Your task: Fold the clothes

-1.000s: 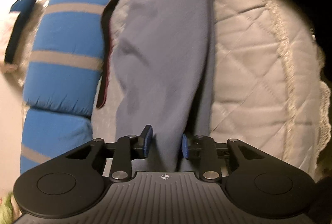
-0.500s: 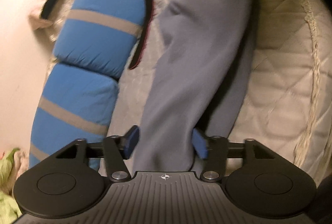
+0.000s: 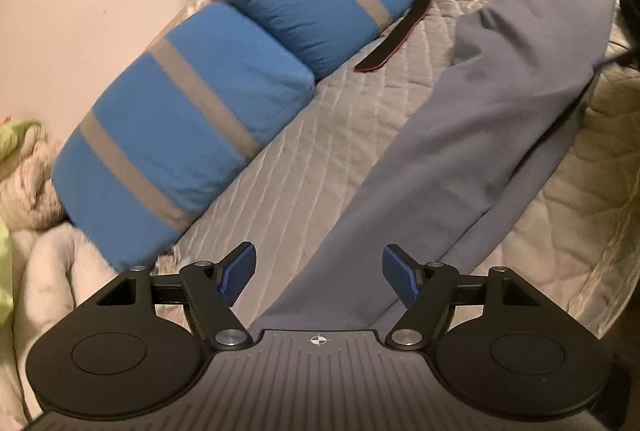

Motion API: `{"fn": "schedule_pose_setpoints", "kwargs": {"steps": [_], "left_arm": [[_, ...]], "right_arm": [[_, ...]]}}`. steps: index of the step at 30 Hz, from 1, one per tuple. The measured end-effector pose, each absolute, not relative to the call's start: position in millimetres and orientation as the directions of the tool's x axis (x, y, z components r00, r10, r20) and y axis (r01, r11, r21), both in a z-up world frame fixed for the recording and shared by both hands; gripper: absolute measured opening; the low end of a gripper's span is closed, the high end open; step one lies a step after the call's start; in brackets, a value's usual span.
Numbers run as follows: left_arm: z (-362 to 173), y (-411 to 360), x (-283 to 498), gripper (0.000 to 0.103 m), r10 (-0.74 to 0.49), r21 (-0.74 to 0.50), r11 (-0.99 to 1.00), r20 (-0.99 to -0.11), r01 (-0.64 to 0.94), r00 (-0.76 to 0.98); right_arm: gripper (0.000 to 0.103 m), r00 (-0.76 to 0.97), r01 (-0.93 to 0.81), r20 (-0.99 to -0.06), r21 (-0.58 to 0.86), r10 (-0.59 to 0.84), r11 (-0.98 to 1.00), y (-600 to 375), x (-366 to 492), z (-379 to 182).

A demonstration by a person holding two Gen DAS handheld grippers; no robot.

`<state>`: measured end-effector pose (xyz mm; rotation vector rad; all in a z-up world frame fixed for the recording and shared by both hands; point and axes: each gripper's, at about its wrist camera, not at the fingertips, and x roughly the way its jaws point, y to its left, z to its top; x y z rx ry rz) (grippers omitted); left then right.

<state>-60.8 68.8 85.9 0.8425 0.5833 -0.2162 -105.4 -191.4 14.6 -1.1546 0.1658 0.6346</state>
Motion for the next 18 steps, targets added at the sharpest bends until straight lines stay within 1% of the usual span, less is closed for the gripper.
{"fn": "schedule_pose_setpoints", "kwargs": {"steps": [3,5,8,12,13,15,17,18], "left_arm": [[93,90,-57,0.069,0.063,0.640,0.663,-0.564,0.388,0.823],[98,104,-56,0.069,0.070,0.639,0.671,-0.560,0.376,0.826],[105,122,-55,0.069,0.083,0.630,0.695,-0.549,0.346,0.832],[111,139,-56,0.069,0.084,0.610,0.729,-0.530,0.310,0.844],[112,144,-56,0.069,0.082,0.603,0.738,-0.526,0.303,0.847],[113,152,-56,0.069,0.084,0.592,0.751,-0.525,0.292,0.847],[113,158,-55,0.069,0.085,0.577,0.764,-0.533,0.288,0.842],[112,162,-55,0.069,0.086,0.570,0.770,-0.537,0.286,0.839]], "right_arm": [[0.103,0.809,-0.552,-0.432,-0.792,0.399,0.262,-168,-104,4],[0.103,0.821,-0.531,-0.411,-0.804,0.396,0.266,-151,-99,-3],[0.103,0.847,-0.472,-0.362,-0.849,0.390,0.237,-126,-96,-15],[0.101,0.884,-0.342,-0.280,-0.934,0.375,0.108,-103,-93,-37],[0.099,0.891,-0.306,-0.258,-0.949,0.374,0.073,-98,-93,-42],[0.090,0.896,-0.280,-0.242,-0.959,0.371,0.050,-87,-90,-45],[0.077,0.895,-0.292,-0.254,-0.955,0.366,0.050,-78,-85,-43],[0.074,0.889,-0.308,-0.270,-0.950,0.369,0.048,-74,-83,-42]]}}
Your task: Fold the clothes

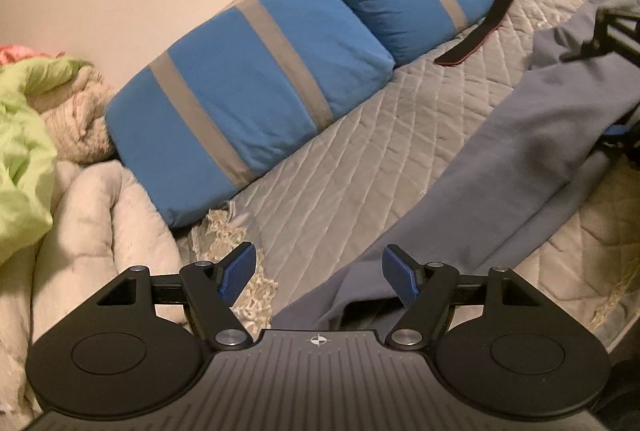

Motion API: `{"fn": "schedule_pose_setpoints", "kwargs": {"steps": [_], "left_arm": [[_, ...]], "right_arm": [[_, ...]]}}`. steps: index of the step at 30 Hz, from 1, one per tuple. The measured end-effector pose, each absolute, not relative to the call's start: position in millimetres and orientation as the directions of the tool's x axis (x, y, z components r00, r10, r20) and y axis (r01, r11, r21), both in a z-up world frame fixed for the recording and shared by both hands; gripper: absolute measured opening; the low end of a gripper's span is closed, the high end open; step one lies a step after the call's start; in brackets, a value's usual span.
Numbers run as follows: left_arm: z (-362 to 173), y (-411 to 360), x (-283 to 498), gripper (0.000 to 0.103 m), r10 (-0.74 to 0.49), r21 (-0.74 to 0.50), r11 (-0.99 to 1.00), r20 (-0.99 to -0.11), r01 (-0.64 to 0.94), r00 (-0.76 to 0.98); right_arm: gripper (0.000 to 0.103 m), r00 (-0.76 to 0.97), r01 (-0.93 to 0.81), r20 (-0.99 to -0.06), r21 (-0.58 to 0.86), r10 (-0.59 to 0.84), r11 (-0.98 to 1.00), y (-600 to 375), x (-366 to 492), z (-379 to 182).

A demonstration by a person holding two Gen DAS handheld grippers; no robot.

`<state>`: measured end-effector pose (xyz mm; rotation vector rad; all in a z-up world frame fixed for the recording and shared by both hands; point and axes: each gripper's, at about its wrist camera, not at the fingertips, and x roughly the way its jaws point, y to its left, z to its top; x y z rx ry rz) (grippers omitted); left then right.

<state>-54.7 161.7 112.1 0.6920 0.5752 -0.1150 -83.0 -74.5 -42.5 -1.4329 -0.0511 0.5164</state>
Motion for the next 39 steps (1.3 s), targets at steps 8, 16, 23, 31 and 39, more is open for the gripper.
{"fn": "schedule_pose_setpoints", "kwargs": {"steps": [8,16,23,31,39], "left_arm": [[110,189,-48,0.069,0.092,0.490,0.839,-0.553,0.235,0.828],[118,242,-30,0.069,0.091,0.356,0.922,-0.587,0.156,0.804],[111,303,-11,0.069,0.064,0.104,0.995,-0.647,0.005,0.760],[78,327,4,0.068,0.037,0.030,0.999,-0.723,-0.023,0.690],[53,341,6,0.068,-0.089,-0.138,0.990,-0.788,-0.034,0.610]], "right_arm": [[0.003,0.821,-0.451,-0.403,-0.892,0.404,0.025,-62,-85,-45],[0.003,0.779,-0.527,-0.436,-0.845,0.451,0.092,-78,-99,-27],[0.003,0.751,-0.568,-0.462,-0.817,0.472,0.103,-89,-106,-25],[0.002,0.736,-0.593,-0.474,-0.796,0.484,0.121,-97,-108,-18],[0.002,0.729,-0.603,-0.487,-0.789,0.482,0.115,-112,-110,-14]]}}
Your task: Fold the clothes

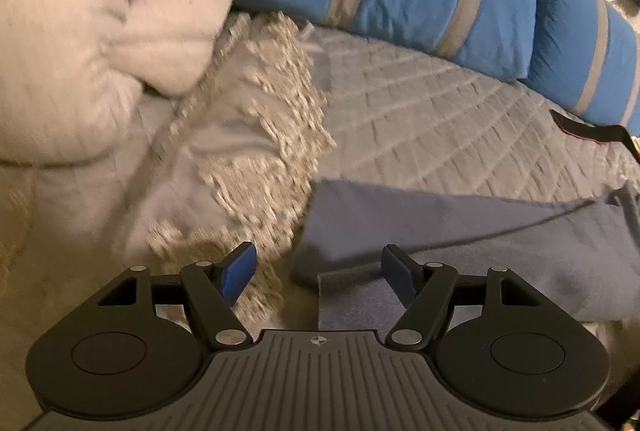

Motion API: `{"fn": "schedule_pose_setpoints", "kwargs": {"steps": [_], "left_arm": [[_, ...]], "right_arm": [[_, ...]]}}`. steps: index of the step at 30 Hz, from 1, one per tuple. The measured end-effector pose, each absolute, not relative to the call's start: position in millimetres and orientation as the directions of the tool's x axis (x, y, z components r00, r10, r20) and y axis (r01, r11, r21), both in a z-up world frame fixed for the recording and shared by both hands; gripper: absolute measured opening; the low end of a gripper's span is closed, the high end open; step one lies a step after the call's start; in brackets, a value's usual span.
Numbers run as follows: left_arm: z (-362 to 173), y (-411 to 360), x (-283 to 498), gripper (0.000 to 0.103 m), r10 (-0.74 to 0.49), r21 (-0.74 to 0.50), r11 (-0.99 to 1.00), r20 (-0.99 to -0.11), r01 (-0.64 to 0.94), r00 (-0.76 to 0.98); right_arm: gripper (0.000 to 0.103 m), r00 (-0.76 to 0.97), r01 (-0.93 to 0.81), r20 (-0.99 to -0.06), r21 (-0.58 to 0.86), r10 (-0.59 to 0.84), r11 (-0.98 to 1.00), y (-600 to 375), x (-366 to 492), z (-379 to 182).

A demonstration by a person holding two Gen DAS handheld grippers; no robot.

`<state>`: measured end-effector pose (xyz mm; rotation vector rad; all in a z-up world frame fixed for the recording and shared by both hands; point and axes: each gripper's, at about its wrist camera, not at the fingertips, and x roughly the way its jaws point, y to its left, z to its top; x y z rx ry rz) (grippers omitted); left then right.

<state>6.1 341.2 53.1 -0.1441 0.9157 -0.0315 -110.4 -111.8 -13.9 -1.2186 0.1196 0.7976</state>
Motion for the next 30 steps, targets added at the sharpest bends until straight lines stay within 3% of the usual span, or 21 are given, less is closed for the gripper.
{"fn": "schedule_pose_setpoints", "kwargs": {"steps": [3,5,11,14,21,22,23,30], "left_arm": [[44,345,1,0.067,-0.185,-0.240,0.971,-0.798,-0.021,0.573],[38,346,-4,0.056,-0.235,-0.291,0.957,-0.804,-0.015,0.546],[34,341,-19,0.054,-0.255,-0.268,0.962,-0.832,0.045,0.493],[40,346,-20,0.055,-0.267,-0.282,0.958,-0.807,0.053,0.528],[37,369,-4,0.054,-0.333,-0.465,0.882,-0.729,-0.075,0.598],[37,369,-2,0.039,-0.336,-0.477,0.875,-0.723,-0.084,0.604],[37,370,-1,0.009,-0.338,-0.487,0.868,-0.717,-0.092,0.610],[83,354,-9,0.008,-0.285,-0.401,0.916,-0.616,0.018,0.734]], "right_arm": [[0.002,0.729,-0.606,-0.490,-0.787,0.479,0.117,-114,-110,-15],[0.002,0.728,-0.605,-0.491,-0.788,0.478,0.113,-114,-110,-15],[0.002,0.728,-0.604,-0.492,-0.790,0.477,0.107,-114,-110,-18],[0.002,0.726,-0.605,-0.496,-0.790,0.476,0.100,-114,-111,-22],[0.003,0.729,-0.604,-0.498,-0.791,0.470,0.098,-111,-112,-26],[0.004,0.729,-0.604,-0.499,-0.791,0.469,0.098,-111,-112,-26],[0.004,0.730,-0.602,-0.498,-0.792,0.468,0.098,-110,-112,-27],[0.004,0.729,-0.602,-0.493,-0.792,0.474,0.101,-112,-114,-28]]}}
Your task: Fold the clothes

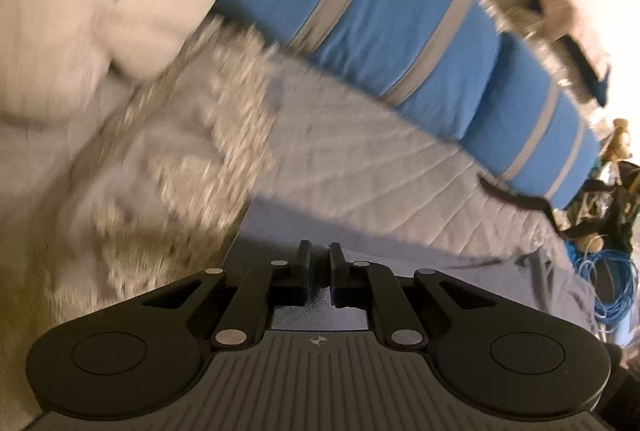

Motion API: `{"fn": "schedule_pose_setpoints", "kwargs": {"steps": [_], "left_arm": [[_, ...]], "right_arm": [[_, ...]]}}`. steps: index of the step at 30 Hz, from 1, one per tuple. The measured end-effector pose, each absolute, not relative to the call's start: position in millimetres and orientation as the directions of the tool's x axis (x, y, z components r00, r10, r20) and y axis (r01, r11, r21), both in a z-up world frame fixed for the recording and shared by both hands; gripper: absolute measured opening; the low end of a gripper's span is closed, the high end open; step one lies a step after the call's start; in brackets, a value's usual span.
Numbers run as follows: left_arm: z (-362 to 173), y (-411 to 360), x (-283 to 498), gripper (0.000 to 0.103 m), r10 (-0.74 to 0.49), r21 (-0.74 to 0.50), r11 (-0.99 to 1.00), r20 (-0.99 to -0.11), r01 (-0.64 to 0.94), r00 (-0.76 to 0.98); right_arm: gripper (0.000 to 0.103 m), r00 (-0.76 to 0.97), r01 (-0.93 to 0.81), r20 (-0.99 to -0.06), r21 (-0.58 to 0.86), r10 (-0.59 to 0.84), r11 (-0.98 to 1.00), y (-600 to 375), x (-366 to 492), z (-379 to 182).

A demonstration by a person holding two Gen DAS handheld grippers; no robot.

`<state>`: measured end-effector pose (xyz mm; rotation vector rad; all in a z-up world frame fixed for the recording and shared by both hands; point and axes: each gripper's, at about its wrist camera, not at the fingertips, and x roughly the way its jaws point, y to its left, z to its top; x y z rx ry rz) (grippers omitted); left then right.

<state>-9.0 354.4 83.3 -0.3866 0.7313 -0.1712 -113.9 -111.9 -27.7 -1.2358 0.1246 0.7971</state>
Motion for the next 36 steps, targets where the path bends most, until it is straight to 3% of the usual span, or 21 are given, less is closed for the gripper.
{"fn": "schedule_pose_setpoints", "kwargs": {"steps": [3,5,8,14,18,21,23,24,25,26,36], "left_arm": [[98,344,-8,0.020,-0.196,-0.277,0.960,-0.589,0.032,0.784],[102,345,-7,0.046,-0.135,-0.233,0.972,-0.593,-0.010,0.794],[100,352,-8,0.057,-0.113,-0.255,0.965,-0.596,-0.055,0.795],[80,348,-7,0.060,-0.023,-0.144,0.983,-0.713,-0.114,0.701],[68,349,-8,0.060,-0.044,-0.160,0.981,-0.740,-0.111,0.671],[58,357,-1,0.060,-0.091,-0.244,0.958,-0.759,-0.152,0.645],[51,361,6,0.059,-0.129,-0.301,0.937,-0.770,-0.177,0.625],[47,361,9,0.052,-0.143,-0.315,0.932,-0.774,-0.179,0.616],[44,361,11,0.019,-0.157,-0.327,0.928,-0.778,-0.179,0.608],[42,361,13,0.005,-0.172,-0.339,0.924,-0.781,-0.176,0.600],[98,337,-2,0.004,-0.101,-0.228,0.972,-0.607,-0.051,0.788]], "right_arm": [[0.005,0.728,-0.603,-0.493,-0.791,0.476,0.104,-111,-114,-29],[0.006,0.729,-0.604,-0.493,-0.790,0.475,0.106,-110,-114,-29],[0.009,0.729,-0.603,-0.493,-0.791,0.475,0.106,-109,-115,-30],[0.017,0.731,-0.601,-0.491,-0.793,0.474,0.106,-109,-115,-31],[0.021,0.730,-0.602,-0.494,-0.792,0.473,0.103,-109,-115,-32],[0.025,0.731,-0.600,-0.493,-0.793,0.472,0.100,-109,-115,-32],[0.025,0.732,-0.600,-0.493,-0.794,0.471,0.102,-110,-115,-32],[0.025,0.732,-0.600,-0.493,-0.794,0.471,0.102,-110,-115,-32],[0.025,0.732,-0.600,-0.493,-0.794,0.470,0.102,-110,-115,-32],[0.024,0.732,-0.600,-0.493,-0.793,0.470,0.102,-110,-115,-32],[0.024,0.729,-0.603,-0.491,-0.791,0.477,0.107,-111,-116,-33]]}}
